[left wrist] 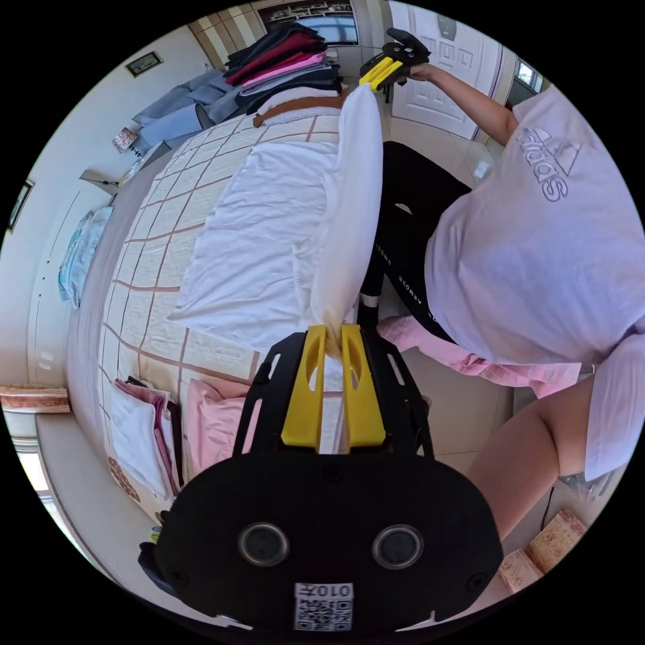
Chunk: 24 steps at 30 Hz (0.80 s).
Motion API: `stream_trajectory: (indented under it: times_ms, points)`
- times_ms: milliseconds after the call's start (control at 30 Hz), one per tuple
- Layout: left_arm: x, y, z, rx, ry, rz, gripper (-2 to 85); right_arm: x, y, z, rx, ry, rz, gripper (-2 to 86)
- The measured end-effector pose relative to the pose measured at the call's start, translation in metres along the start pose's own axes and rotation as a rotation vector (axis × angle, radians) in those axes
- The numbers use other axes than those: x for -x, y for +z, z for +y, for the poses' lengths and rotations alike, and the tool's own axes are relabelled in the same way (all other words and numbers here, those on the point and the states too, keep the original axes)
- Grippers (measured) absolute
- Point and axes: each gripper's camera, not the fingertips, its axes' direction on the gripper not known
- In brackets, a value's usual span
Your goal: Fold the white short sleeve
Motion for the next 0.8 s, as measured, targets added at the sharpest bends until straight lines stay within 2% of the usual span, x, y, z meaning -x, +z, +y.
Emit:
stream_trajectory:
  times_ms: [167, 333, 533, 800]
  points:
    - [0.161, 0.032, -0.011, -0.036, -0.012, 0.232, 4.6, -0.135, 0.065, -0.063, 0.126, 0.088, -0.139, 2.8]
    - [0.332, 0.129, -0.026, 0.055, -0.215, 0.54, 5.1, -0.236, 0.15, -0.098, 0.197, 0.174, -0.296, 2.9]
    - [0.403, 0.236, -0.03, 0.163, -0.337, 0.659, 5.2, -0.291, 0.257, -0.107, 0.31, 0.202, -0.41, 2.9]
    - [0.43, 0.285, -0.001, 0.117, -0.427, 0.74, 5.9, -0.34, 0.319, -0.098, 0.318, 0.261, -0.586, 3.2]
